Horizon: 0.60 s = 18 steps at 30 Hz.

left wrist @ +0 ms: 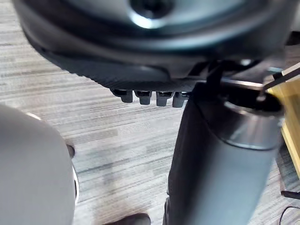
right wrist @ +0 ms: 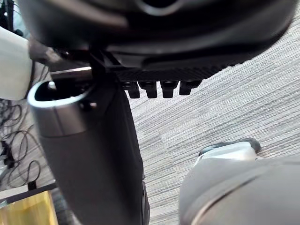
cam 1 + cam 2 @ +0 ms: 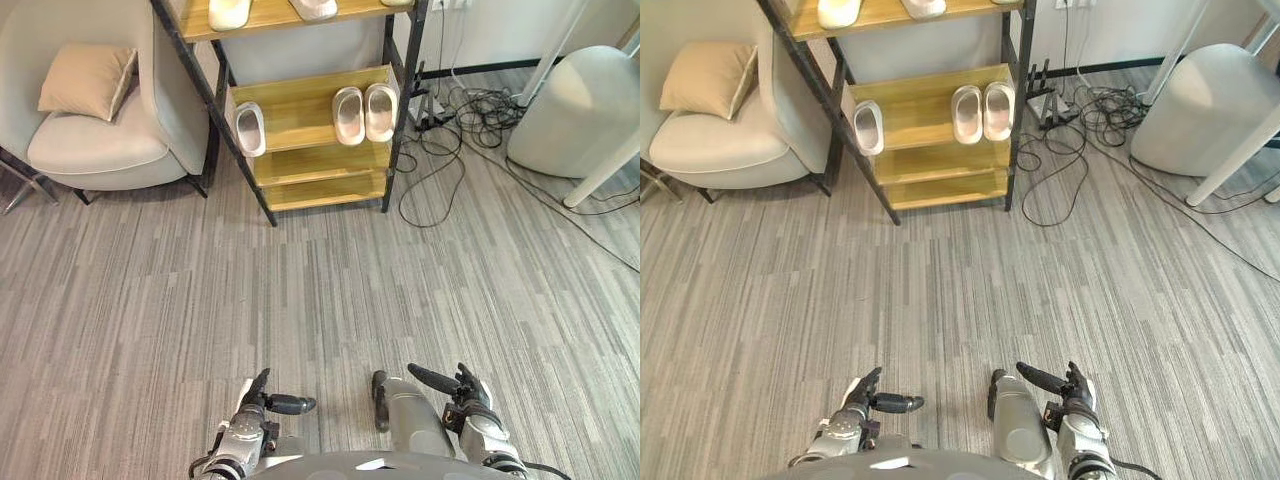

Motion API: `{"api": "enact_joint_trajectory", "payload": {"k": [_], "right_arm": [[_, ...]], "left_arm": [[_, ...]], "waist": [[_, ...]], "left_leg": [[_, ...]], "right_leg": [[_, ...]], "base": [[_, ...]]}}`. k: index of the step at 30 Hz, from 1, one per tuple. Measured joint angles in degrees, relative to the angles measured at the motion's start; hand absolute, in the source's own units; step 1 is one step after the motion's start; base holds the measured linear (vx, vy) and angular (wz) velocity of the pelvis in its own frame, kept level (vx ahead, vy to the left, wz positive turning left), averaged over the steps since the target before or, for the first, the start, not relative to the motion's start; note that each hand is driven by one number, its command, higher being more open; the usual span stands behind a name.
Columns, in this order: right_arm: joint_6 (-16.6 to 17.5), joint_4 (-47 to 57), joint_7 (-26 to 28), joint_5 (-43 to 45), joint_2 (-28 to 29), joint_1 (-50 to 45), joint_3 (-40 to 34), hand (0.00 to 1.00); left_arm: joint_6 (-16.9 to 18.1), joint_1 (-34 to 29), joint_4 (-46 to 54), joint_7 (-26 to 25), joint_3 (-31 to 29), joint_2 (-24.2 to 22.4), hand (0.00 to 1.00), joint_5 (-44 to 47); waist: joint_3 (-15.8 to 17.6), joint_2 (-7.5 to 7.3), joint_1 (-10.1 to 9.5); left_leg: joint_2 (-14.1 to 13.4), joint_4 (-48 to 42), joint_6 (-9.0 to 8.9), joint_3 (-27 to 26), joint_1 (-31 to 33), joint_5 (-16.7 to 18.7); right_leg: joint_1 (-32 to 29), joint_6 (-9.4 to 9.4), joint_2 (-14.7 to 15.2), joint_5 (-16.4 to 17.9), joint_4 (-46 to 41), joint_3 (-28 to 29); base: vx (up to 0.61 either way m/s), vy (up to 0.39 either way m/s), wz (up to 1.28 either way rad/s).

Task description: Organize the slippers on the shoe rack

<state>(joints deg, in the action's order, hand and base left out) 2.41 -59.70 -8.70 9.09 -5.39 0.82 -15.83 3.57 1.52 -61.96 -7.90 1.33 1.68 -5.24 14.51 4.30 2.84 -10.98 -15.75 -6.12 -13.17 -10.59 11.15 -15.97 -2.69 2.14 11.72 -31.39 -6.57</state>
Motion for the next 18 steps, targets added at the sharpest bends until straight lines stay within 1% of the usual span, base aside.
{"api": "enact_joint_trajectory", "payload": {"k": [1,2,3,4,5,6,7,8,9,10,11,12,13,14,15,16,17,18], "right_arm": [[-0.08,0.48,-0.14,0.02,0.32,-1.40,-0.74,1.00],[-0.07,1.21,-0.19,0.03,0.46,-2.99,-0.69,1.00],[-0.07,1.61,-0.23,0.03,0.47,-3.67,-0.53,1.00],[0.11,2.83,-0.39,0.07,0.47,-5.38,-0.42,1.00],[0.15,2.81,-0.38,0.07,0.53,-5.53,-0.39,1.00],[0.15,2.80,-0.38,0.07,0.56,-5.51,-0.37,1.00],[0.10,2.69,-0.40,0.09,0.63,-5.71,-0.44,1.00],[0.09,2.66,-0.40,0.11,0.59,-5.90,-0.56,1.00],[0.09,2.69,-0.43,0.12,0.57,-5.97,-0.56,1.00],[-0.02,2.65,-0.58,0.12,0.85,-5.92,-0.57,1.00],[-0.04,2.52,-0.70,0.09,1.30,-5.94,-0.57,1.00],[-0.02,2.48,-0.70,0.09,1.39,-6.01,-0.54,1.00],[-0.02,2.18,-0.70,0.11,1.06,-6.04,-0.56,1.00],[-0.03,1.95,-0.70,0.10,0.99,-6.04,-0.55,1.00],[-0.17,0.39,-0.76,0.08,2.23,-5.55,-0.43,1.00],[-0.17,0.38,-0.76,0.08,2.27,-5.58,-0.43,1.00],[-0.19,0.17,-0.66,0.10,3.81,-5.60,-0.53,1.00],[-0.16,0.03,-0.60,0.06,4.43,-5.34,-0.44,1.00]], "left_arm": [[0.01,-0.01,0.74,0.13,-1.92,-0.65,1.00,0.02],[0.00,-0.10,1.83,0.18,-4.34,-1.35,1.00,0.08],[0.01,-0.25,2.37,0.17,-5.31,-1.66,1.00,0.09],[0.02,-0.76,4.45,-0.11,-7.26,-2.16,1.00,0.35],[0.08,-0.83,4.76,-0.25,-7.26,-2.06,1.00,0.49],[0.09,-0.86,4.95,-0.30,-7.26,-2.01,1.00,0.53],[0.48,-1.19,6.02,-0.61,-7.29,-2.19,1.00,0.77],[0.90,-1.23,6.66,-0.64,-7.38,-2.55,1.00,1.18],[1.13,-1.19,7.09,-0.64,-7.41,-2.84,1.00,1.26],[1.30,-1.08,7.81,-0.61,-7.42,-3.30,1.00,1.25],[1.25,-0.92,7.77,-0.56,-7.39,-3.24,1.00,1.26],[1.17,-0.90,7.61,-0.61,-7.31,-3.25,1.00,1.27],[1.12,-0.84,7.18,-0.61,-7.22,-3.25,1.00,1.34],[1.01,-0.75,7.01,-0.61,-7.26,-3.23,1.00,1.36],[0.77,-0.35,5.82,-0.60,-7.26,-1.86,1.00,1.33],[0.77,-0.36,5.80,-0.60,-7.26,-1.83,1.00,1.33],[0.66,-0.31,5.24,-0.47,-7.23,-0.35,1.00,1.33],[0.59,-0.24,4.41,-0.42,-7.08,0.26,1.00,1.33]], "waist": [[0.11,-0.07,0.30],[0.25,-0.29,0.20],[0.24,-0.29,0.12],[0.24,-0.35,-0.94],[0.13,-0.45,-1.05],[0.10,-0.53,-1.07],[0.05,-0.67,-1.51],[0.02,-0.69,-2.12],[0.03,-0.72,-2.70],[-0.06,-1.13,-3.32],[-0.35,-1.83,-3.48],[-0.52,-1.97,-3.56],[-0.76,-1.54,-3.75],[-0.89,-1.43,-3.99],[-2.40,-3.87,-4.33],[-2.43,-3.90,-4.33],[-3.47,-5.89,-4.34],[-3.75,-6.31,-4.67]], "left_leg": [[-1.83,-8.28,0.18,0.99,2.58,-1.07],[-4.06,-18.96,1.12,1.62,6.84,-3.56],[-5.24,-23.87,1.71,1.48,8.62,-3.99],[-8.50,-38.35,1.05,0.93,15.02,-2.45],[-8.58,-39.59,1.11,0.69,16.43,-1.83],[-8.52,-39.70,1.13,0.54,17.24,-1.40],[-7.88,-37.57,1.66,-0.89,19.78,0.26],[-6.46,-33.77,1.84,-1.00,21.25,1.47],[-5.36,-30.76,1.78,-0.91,21.99,1.86],[-1.67,-21.11,1.49,0.46,23.60,2.09],[1.71,-12.40,1.00,2.11,23.68,0.94],[4.14,-4.07,1.46,2.94,23.27,-2.31],[5.21,0.15,2.86,3.41,22.92,-7.44],[5.21,0.31,3.28,3.89,22.44,-9.85],[6.69,-1.02,5.89,2.56,21.72,-9.38],[6.71,-1.05,5.91,2.55,21.73,-9.32],[7.51,-3.40,6.37,1.09,21.97,-5.96],[7.75,-4.46,6.93,-0.12,20.74,-3.53]], "right_leg": [[3.46,-0.32,-0.24,0.81,2.09,-1.48],[7.13,-0.62,-0.54,1.50,4.36,-2.56],[8.68,-0.78,-0.92,1.87,5.22,-2.69],[13.58,-1.72,-2.27,3.39,7.51,-2.55],[14.60,-1.78,-2.33,3.67,7.95,-2.47],[15.23,-1.84,-2.35,3.89,8.29,-2.46],[17.34,-1.64,-2.36,4.02,9.74,-1.68],[18.64,-1.36,-2.28,3.87,10.98,-0.80],[19.37,-1.07,-2.21,3.71,11.73,-0.03],[21.04,-0.50,-1.62,3.56,13.64,1.31],[21.91,0.32,-0.73,4.04,14.52,2.34],[23.04,1.32,-0.43,4.58,15.51,3.55],[24.14,2.34,-0.79,5.21,16.05,4.94],[24.40,2.83,-0.94,5.52,16.15,5.65],[25.25,3.86,0.80,6.27,16.88,8.04],[25.25,3.86,0.82,6.27,16.88,8.07],[24.97,4.22,2.40,6.48,15.73,9.54],[23.77,4.31,2.88,6.48,11.21,11.00]], "base": [[0.29,-0.279,0.65],[0.28,-0.269,0.52],[0.27,-0.230,0.16],[0.20,-0.131,-0.07],[0.17,-0.094,-0.13],[0.13,-0.019,-0.12],[0.25,0.026,-0.24],[0.22,0.035,-0.35],[0.32,0.118,-0.53],[0.25,0.117,-0.55],[0.39,0.191,-0.62],[0.36,0.200,-0.55],[0.39,0.212,-0.50],[0.52,0.241,-0.64],[0.37,0.151,-0.44],[0.52,0.203,-0.45],[0.40,0.179,-0.31],[0.47,0.221,-0.43]]}}
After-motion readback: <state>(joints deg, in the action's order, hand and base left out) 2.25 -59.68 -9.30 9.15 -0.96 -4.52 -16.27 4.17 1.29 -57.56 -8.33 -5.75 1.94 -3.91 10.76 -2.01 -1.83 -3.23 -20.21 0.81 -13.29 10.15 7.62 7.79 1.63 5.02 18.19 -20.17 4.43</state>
